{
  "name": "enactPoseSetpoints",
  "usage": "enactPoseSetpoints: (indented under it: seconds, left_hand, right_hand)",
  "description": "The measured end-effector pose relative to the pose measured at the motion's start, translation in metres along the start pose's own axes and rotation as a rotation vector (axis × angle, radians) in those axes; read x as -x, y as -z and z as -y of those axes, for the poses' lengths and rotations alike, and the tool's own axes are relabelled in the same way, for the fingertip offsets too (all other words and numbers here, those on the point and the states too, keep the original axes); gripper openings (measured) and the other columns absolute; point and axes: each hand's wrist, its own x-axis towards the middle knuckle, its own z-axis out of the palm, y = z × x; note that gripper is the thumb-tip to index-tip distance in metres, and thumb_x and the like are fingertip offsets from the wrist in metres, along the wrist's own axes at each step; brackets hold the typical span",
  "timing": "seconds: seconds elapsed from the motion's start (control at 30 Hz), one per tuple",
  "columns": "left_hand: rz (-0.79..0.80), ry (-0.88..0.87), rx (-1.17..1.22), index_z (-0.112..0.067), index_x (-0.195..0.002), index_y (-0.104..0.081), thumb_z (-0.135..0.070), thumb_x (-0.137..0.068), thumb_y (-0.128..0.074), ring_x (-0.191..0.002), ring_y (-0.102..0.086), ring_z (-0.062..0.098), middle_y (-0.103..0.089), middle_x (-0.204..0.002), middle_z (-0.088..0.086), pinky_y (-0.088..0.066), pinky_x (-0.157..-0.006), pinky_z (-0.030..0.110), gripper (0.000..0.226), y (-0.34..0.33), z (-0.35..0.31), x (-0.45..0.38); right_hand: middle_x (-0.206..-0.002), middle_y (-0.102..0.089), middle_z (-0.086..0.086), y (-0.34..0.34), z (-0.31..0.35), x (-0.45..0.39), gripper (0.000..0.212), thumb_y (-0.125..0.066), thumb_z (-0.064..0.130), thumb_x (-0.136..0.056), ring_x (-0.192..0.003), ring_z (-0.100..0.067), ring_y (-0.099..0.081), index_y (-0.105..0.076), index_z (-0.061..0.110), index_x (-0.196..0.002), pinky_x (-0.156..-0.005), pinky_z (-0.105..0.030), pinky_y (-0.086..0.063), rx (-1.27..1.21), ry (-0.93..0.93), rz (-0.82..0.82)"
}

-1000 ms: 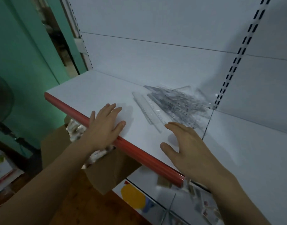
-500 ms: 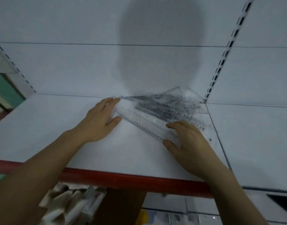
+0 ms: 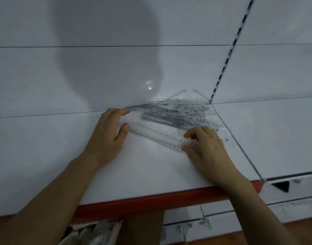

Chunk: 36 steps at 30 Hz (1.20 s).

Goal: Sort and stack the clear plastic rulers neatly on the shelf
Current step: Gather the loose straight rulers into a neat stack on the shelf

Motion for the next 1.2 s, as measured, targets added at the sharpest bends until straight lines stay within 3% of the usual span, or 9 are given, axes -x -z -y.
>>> enactPoseSetpoints:
  seconds: [0.2,0.3,0.37,0.47,0.67,0.77,0.97,1.07,1.2]
  left_hand:
    - [0.002,-0.123,0.005,-0.024,-0.134,-0.054,-0.036,-0.095,-0.053,-0.123,-0.050,0.013,-0.055,-0.129,-0.008,-0.041,-0.106,0.047,0.041,0.005,-0.016,0.006]
    - [-0.066,-0.178,-0.021,-0.024,-0.109,-0.060,-0.031,-0.092,-0.064,-0.099,-0.056,0.008,-0.059,-0.104,-0.012,-0.049,-0.089,0.044,0.019,0.006,-0.019,0.006]
    - [-0.077,-0.165,-0.003,-0.023,-0.094,-0.057,-0.028,-0.093,-0.066,-0.085,-0.056,0.005,-0.059,-0.090,-0.010,-0.048,-0.080,0.028,0.011,0.007,-0.022,0.007]
    - [-0.046,-0.050,0.131,-0.018,-0.092,-0.050,-0.028,-0.099,-0.058,-0.084,-0.061,0.003,-0.063,-0.080,-0.002,-0.041,-0.072,0.007,0.015,0.009,-0.027,0.011]
    - [-0.076,0.013,0.215,-0.024,-0.092,-0.041,-0.035,-0.100,-0.050,-0.070,-0.060,0.006,-0.061,-0.073,-0.004,-0.042,-0.063,0.015,0.016,0.008,-0.026,0.011]
    - [-0.044,0.010,0.243,-0.024,-0.091,-0.040,-0.035,-0.100,-0.048,-0.062,-0.058,0.007,-0.058,-0.065,-0.006,-0.041,-0.061,0.022,0.017,0.006,-0.027,0.012]
    - [-0.015,0.031,0.262,-0.024,-0.090,-0.039,-0.039,-0.100,-0.046,-0.056,-0.051,0.013,-0.058,-0.063,-0.009,-0.040,-0.058,0.029,0.019,0.006,-0.026,0.013]
    - [-0.011,0.037,0.264,-0.023,-0.090,-0.039,-0.034,-0.104,-0.048,-0.053,-0.049,0.012,-0.058,-0.063,-0.008,-0.040,-0.055,0.024,0.019,0.006,-0.027,0.013]
    - [-0.013,0.047,0.272,-0.021,-0.090,-0.041,-0.027,-0.104,-0.050,-0.049,-0.039,0.017,-0.050,-0.059,0.008,-0.034,-0.051,0.028,0.017,0.008,-0.030,0.014]
  right_hand:
    - [-0.090,-0.064,0.021,0.009,0.018,-0.007,0.019,-0.065,0.010,-0.096,-0.090,0.003,-0.060,-0.060,0.028,-0.102,-0.073,-0.009,-0.042,-0.293,0.024,-0.144]
    - [-0.092,-0.067,0.022,0.012,0.028,-0.017,0.015,-0.068,0.013,-0.095,-0.088,-0.003,-0.062,-0.064,0.027,-0.097,-0.068,-0.014,-0.045,-0.367,0.004,-0.186]
    - [-0.091,-0.068,0.021,0.013,0.029,-0.023,0.012,-0.071,0.019,-0.093,-0.084,-0.006,-0.063,-0.064,0.028,-0.097,-0.067,-0.017,-0.047,-0.415,-0.046,-0.235]
    - [-0.092,-0.064,0.014,0.011,0.021,-0.021,0.016,-0.069,0.030,-0.093,-0.084,-0.006,-0.061,-0.059,0.030,-0.107,-0.068,-0.018,-0.046,-0.356,-0.134,-0.314]
    - [-0.118,-0.057,0.004,0.002,-0.002,0.000,0.036,-0.065,0.041,-0.093,-0.109,-0.021,-0.053,-0.066,0.027,-0.126,-0.090,-0.039,-0.046,0.151,-0.134,-0.068]
    - [-0.119,-0.052,0.004,0.004,0.006,-0.005,0.035,-0.061,0.045,-0.095,-0.112,-0.023,-0.049,-0.065,0.034,-0.128,-0.086,-0.041,-0.045,0.199,-0.165,0.005]
    - [-0.121,-0.049,0.004,0.011,0.017,-0.021,0.029,-0.063,0.041,-0.094,-0.123,-0.022,-0.043,-0.060,0.030,-0.121,-0.106,-0.048,-0.040,0.163,-0.344,0.155]
    - [-0.106,-0.055,0.010,0.011,0.017,-0.025,0.020,-0.066,0.038,-0.092,-0.112,-0.021,-0.050,-0.056,0.034,-0.108,-0.100,-0.049,-0.045,0.098,-0.325,0.148]
    - [-0.081,-0.061,0.016,0.003,0.010,-0.014,0.019,-0.070,0.026,-0.090,-0.083,-0.004,-0.058,-0.063,0.035,-0.104,-0.087,-0.035,-0.049,-0.063,-0.294,-0.070]
